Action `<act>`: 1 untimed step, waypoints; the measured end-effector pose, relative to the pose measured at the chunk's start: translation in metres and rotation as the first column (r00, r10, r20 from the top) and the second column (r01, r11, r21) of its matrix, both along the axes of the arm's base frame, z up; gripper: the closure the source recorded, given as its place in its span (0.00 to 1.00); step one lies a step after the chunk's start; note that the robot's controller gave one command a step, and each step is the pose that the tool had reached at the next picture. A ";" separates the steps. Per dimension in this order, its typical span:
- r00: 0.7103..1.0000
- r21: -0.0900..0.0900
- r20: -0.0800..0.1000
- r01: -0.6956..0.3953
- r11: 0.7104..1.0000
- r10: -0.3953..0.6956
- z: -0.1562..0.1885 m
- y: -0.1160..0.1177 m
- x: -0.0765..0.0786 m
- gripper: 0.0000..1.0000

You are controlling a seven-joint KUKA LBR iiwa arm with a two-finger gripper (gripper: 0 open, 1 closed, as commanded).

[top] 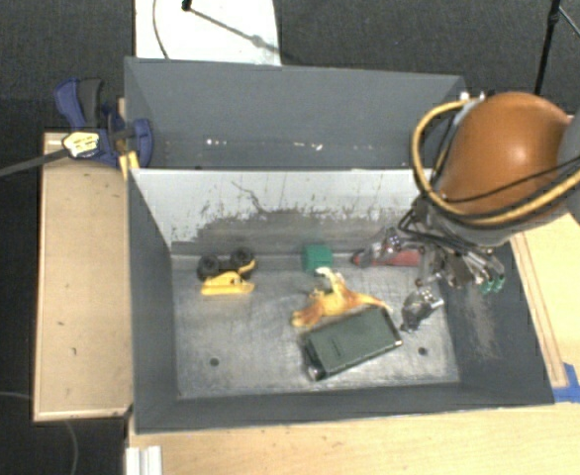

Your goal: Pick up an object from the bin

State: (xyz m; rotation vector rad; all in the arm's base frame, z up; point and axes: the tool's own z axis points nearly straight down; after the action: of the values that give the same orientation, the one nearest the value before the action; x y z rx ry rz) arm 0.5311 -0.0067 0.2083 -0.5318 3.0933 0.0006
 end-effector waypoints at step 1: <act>1.000 0.000 0.000 0.000 1.000 0.000 0.000 0.000 0.000 0.00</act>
Offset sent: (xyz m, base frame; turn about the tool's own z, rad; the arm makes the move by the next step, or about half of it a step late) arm -0.0023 0.1044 -0.1320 -0.2908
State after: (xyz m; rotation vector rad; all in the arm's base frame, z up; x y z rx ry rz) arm 0.5311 -0.0067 0.2083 -0.5315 3.0934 0.0006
